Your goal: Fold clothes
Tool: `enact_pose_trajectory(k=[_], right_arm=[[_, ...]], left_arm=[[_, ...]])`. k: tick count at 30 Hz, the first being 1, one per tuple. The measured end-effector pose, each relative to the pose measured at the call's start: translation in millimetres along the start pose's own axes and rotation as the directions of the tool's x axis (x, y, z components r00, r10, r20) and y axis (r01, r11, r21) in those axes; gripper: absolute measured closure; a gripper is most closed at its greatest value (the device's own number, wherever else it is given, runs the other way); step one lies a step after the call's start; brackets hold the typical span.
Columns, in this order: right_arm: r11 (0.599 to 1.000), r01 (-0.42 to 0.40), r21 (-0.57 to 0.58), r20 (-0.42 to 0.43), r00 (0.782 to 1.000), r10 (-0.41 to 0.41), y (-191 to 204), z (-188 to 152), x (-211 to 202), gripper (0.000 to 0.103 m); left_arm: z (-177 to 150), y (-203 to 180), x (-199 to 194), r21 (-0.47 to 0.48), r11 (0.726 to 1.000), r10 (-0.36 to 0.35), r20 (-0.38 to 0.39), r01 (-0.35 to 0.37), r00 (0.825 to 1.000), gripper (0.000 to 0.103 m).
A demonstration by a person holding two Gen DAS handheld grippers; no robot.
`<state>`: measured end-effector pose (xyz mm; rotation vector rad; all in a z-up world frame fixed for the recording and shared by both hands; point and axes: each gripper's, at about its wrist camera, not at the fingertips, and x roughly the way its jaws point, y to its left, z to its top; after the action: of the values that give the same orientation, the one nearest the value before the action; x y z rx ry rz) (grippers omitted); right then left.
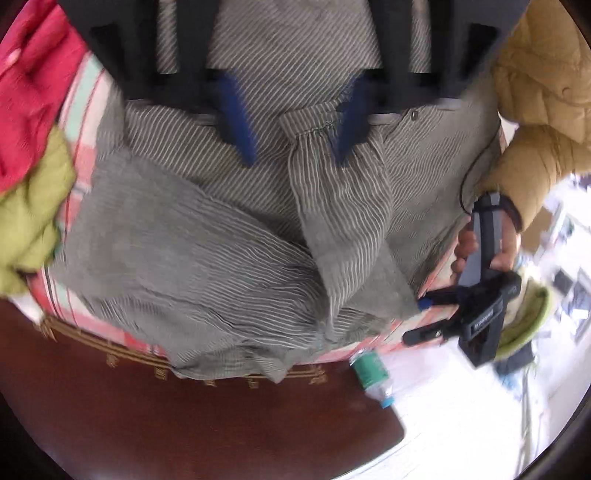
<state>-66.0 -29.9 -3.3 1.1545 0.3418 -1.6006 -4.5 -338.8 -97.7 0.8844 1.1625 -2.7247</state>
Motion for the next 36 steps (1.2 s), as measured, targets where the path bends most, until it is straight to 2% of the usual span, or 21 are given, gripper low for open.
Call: enact_pose_trajectory(k=[3, 6, 9, 10, 11, 12, 13, 17, 21, 24, 29, 36], right_arm=[[0.996, -0.067, 0.065, 0.068, 0.996, 0.063, -2, -18, 4, 0.036], [0.995, -0.023, 0.096, 0.078, 0.997, 0.016, -1, -34, 21, 0.033], [0.994, -0.026, 0.108, 0.091, 0.996, 0.016, 2, -38, 35, 0.033], [0.995, -0.023, 0.098, 0.097, 0.995, 0.014, 4, -38, 38, 0.041], [0.996, -0.023, 0.091, 0.101, 0.995, 0.014, 6, -37, 41, 0.070], [0.995, -0.032, 0.095, 0.097, 0.995, 0.023, 5, -35, 41, 0.086], [0.996, -0.017, 0.083, 0.096, 0.995, 0.008, 6, -32, 37, 0.095], [0.997, 0.068, 0.033, 0.106, 0.992, -0.071, 10, -16, 12, 0.097], [0.982, 0.191, -0.003, 0.173, 0.967, -0.188, 6, 16, -30, 0.097], [0.967, 0.256, -0.020, 0.194, 0.949, -0.247, 3, 39, -40, 0.097], [0.947, 0.321, -0.017, 0.133, 0.939, -0.316, -13, 72, -15, 0.097], [0.935, 0.349, 0.056, 0.044, 0.935, -0.352, -45, 86, 21, 0.096]], left_arm=[[2, 6, -1, -0.017, 1.000, -0.013, 0.001, 0.013, 1.000, 0.005], [3, 1, 1, 0.012, 1.000, -0.003, -0.008, 0.003, 1.000, 0.005], [4, -1, 1, 0.021, 1.000, -0.002, -0.007, 0.002, 1.000, 0.005], [4, -1, 0, 0.021, 1.000, 0.000, -0.002, 0.000, 1.000, 0.005], [5, 0, 0, 0.019, 1.000, 0.001, -0.004, -0.001, 1.000, 0.005], [7, 2, -1, 0.014, 1.000, 0.010, -0.001, -0.010, 1.000, 0.005], [8, 3, -1, 0.010, 1.000, 0.021, 0.005, -0.021, 1.000, 0.005], [17, 15, -13, -0.021, 1.000, 0.019, 0.047, -0.018, 0.999, 0.005], [21, 27, -24, -0.065, 0.997, -0.022, 0.097, 0.029, 0.995, 0.005], [17, 28, -21, -0.050, 0.999, -0.010, 0.087, 0.014, 0.996, 0.005], [10, 21, -14, -0.019, 1.000, -0.002, 0.071, 0.004, 0.998, 0.005], [0, 7, -18, 0.074, 0.997, 0.029, 0.054, -0.033, 0.998, 0.005]])
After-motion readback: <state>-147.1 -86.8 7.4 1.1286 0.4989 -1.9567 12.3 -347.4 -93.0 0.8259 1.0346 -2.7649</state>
